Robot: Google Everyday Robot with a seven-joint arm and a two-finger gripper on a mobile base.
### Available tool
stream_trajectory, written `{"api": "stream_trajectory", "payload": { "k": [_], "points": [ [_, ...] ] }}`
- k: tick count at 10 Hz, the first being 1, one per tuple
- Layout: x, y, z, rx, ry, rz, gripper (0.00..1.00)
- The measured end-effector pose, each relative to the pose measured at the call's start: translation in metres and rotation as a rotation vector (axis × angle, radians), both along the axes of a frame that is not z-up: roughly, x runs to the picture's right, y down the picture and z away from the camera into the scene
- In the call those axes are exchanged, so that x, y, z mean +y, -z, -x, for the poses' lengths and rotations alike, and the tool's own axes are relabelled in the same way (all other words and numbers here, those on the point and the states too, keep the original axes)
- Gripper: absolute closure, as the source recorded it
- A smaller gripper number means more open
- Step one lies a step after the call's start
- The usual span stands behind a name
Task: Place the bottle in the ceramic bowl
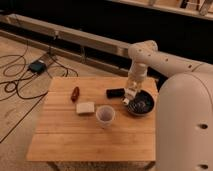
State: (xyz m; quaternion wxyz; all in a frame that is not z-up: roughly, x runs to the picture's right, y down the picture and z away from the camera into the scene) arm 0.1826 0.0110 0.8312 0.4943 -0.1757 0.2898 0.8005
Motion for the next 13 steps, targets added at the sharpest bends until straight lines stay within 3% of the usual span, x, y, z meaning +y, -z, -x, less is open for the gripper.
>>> {"api": "stream_trajectory", "payload": {
  "k": [3,5,8,12,13],
  "points": [
    [0.009,0.003,-0.007,0.010,-0.013,0.007,0.96],
    [0.016,0.002,-0.011,0.016,-0.023,0.016,0.88],
    [0.026,-0.003,-0.019,0.030,-0.042,0.037,0.64],
    [0.036,-0.010,-0.033,0.058,-0.052,0.067,0.23],
    [0.038,-0.013,-0.036,0.064,-0.052,0.073,0.20]
  ]
}}
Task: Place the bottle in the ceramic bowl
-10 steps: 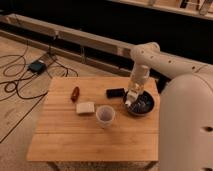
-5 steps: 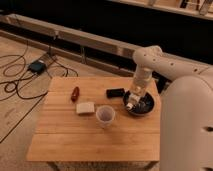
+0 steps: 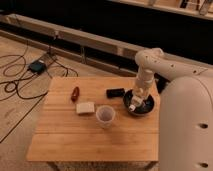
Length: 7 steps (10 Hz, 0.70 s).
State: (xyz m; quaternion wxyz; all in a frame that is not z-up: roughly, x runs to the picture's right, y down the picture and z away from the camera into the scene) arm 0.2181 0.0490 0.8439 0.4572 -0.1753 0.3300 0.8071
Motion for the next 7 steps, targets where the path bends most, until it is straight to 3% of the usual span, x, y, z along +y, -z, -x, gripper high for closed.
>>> {"api": "stream_trajectory", "payload": {
  "k": [7],
  "points": [
    [0.0042,-0.0060,-0.0013,0.005,0.005,0.015,0.20]
  ]
}}
